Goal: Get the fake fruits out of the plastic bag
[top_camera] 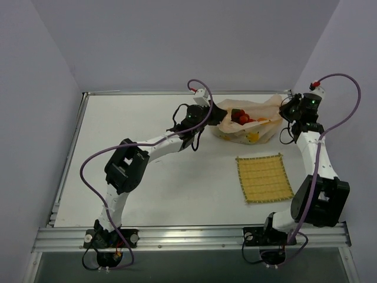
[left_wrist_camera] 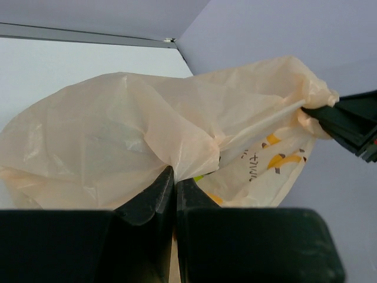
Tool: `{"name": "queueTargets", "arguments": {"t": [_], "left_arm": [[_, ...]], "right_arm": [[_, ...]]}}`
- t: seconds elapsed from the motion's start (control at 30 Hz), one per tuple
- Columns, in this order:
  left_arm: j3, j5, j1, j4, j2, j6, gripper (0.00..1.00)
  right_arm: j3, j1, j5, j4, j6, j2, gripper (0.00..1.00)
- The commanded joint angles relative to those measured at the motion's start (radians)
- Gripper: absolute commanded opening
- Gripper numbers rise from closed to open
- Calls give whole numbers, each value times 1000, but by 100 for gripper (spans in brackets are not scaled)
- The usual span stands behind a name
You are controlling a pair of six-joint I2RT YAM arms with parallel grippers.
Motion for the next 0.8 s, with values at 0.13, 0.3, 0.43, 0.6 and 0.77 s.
{"name": "queueTargets", "arguments": {"t": [0.13, 0.3, 0.43, 0.6, 0.77], "left_arm": [[5, 1, -3, 42, 0, 14, 2], [18, -4, -3, 26, 22, 20, 2], [41, -5, -3, 9, 59, 23, 2], [67, -13, 2, -10, 73, 39, 2], [83, -21, 3, -24, 65, 43, 2]], "right_arm": [[129, -8, -81, 186, 55, 261, 0], [215, -8, -86, 206, 95, 417, 0], [220, -10, -42, 155, 86, 407, 5], [105, -11, -21, 138, 78, 196, 82], [22, -21, -20, 99, 65, 17, 92]]}}
